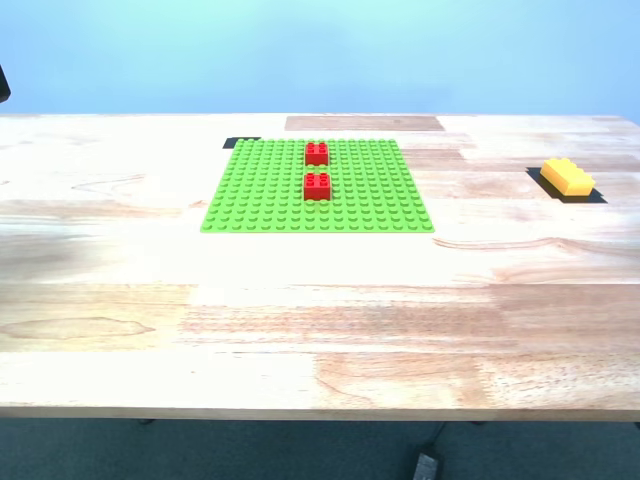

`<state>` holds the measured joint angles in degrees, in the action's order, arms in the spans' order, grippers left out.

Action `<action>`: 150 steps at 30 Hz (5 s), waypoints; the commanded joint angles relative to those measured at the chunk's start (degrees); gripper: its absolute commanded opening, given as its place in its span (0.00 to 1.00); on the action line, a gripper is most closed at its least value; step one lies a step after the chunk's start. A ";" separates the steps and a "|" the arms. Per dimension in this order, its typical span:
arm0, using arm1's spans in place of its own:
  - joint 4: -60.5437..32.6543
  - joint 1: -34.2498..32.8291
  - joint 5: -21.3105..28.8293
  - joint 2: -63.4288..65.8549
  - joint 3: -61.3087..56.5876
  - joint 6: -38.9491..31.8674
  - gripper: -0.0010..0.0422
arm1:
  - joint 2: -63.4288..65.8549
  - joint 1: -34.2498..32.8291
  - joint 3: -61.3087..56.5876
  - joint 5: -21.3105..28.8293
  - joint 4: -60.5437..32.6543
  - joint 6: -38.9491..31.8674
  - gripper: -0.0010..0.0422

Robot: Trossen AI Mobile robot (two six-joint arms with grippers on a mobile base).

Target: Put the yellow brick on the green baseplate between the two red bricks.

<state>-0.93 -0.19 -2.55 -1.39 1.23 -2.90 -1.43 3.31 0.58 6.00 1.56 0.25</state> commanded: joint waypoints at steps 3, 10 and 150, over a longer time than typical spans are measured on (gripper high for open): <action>0.04 0.00 0.00 0.00 -0.02 0.02 0.02 | -0.07 0.00 0.00 0.02 0.02 -0.02 0.02; 0.04 0.02 0.00 0.00 -0.02 0.04 0.02 | -0.04 0.00 0.00 0.02 0.02 -0.04 0.02; -31.91 0.00 25.44 -40.06 44.87 -19.41 0.02 | -85.02 20.90 68.74 -20.59 -37.53 32.61 0.16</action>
<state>-32.75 -0.21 22.90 -41.45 46.11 -22.28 -85.56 22.50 68.29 -14.72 -35.62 30.59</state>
